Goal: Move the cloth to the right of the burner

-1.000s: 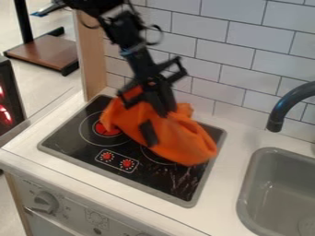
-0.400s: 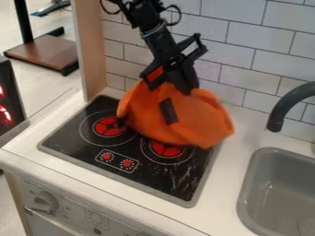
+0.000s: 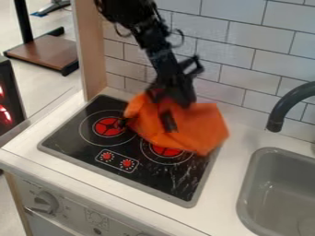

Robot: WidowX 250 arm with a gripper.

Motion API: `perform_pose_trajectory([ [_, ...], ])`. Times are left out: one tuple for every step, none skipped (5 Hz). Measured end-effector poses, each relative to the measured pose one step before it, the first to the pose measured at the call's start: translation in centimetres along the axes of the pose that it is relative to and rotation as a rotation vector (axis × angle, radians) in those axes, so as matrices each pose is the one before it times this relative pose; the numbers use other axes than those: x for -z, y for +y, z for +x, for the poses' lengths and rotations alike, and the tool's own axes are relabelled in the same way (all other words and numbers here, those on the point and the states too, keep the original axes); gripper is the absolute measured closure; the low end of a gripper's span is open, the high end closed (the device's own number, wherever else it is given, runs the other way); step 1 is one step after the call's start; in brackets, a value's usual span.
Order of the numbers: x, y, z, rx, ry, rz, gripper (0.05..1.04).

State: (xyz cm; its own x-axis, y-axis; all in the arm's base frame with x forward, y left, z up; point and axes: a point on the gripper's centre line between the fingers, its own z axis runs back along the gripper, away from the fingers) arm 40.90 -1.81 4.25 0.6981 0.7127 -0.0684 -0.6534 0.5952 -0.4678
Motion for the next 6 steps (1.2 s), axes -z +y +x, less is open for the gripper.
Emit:
perform_pose_trajectory([
  [1.661,0.462,0.322,0.0094,-0.0196,0.0306,1.003],
  [0.579,0.547,0.184,-0.0106,-0.0055,0.0205,0.969],
  [0.02,0.069,0.254,-0.0121,-0.0088,0.0107,0.771],
  [0.0,0.0,0.0,-0.0184,0.0,0.0,0.485],
  [-0.007,0.144,-0.442,-0.0109,0.0278,0.0092,0.193],
  [-0.129,0.394,-0.199,-0.0187,0.0157,0.0272,0.073],
])
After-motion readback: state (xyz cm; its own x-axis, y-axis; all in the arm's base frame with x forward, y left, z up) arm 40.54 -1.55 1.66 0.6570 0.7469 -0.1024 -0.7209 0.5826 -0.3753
